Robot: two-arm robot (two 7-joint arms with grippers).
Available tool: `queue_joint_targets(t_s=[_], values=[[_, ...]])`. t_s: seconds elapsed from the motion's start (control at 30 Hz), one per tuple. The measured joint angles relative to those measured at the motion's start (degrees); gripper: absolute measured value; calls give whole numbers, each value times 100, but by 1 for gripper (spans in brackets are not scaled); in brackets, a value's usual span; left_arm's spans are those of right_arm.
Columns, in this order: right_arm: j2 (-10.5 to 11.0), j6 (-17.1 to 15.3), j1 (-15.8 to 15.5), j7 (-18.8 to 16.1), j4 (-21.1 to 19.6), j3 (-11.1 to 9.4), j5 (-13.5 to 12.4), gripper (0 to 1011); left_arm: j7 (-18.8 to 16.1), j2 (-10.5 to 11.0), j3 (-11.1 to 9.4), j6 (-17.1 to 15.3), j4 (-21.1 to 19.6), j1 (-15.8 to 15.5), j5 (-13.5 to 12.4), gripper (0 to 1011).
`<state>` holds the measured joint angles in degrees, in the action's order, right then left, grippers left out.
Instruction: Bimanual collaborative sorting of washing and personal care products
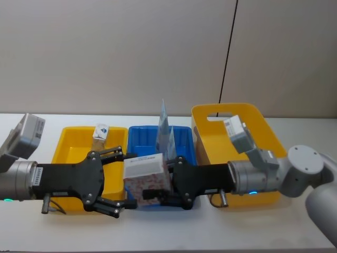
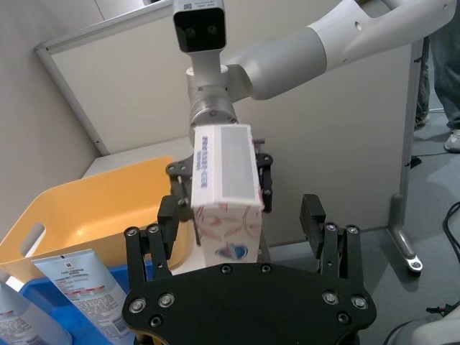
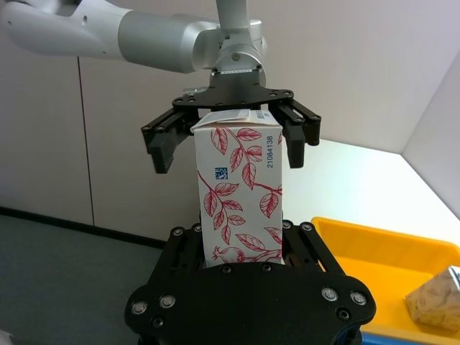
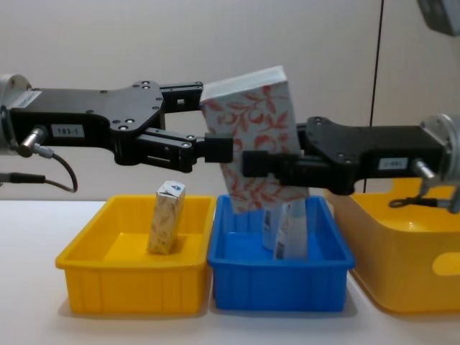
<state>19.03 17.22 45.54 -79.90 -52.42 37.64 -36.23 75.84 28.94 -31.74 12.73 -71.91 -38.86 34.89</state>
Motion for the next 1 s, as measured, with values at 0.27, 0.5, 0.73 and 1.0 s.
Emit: queue_joint_targets(t_s=[0.27,0.5,0.73,1.0], values=[[399,-167,-245,30,-427,-112,-169,363,-2,0,0,0,0,0,0,1001],[681,-266,-403,108,-675,-206,-281,363,-2,0,0,0,0,0,0,1002],[936,-327,-518,260,-822,-318,-362,363,-2,0,0,0,0,0,0,1001],[1119,-333,-536,560,-749,-433,-377,363,-2,0,0,0,0,0,0,1002]])
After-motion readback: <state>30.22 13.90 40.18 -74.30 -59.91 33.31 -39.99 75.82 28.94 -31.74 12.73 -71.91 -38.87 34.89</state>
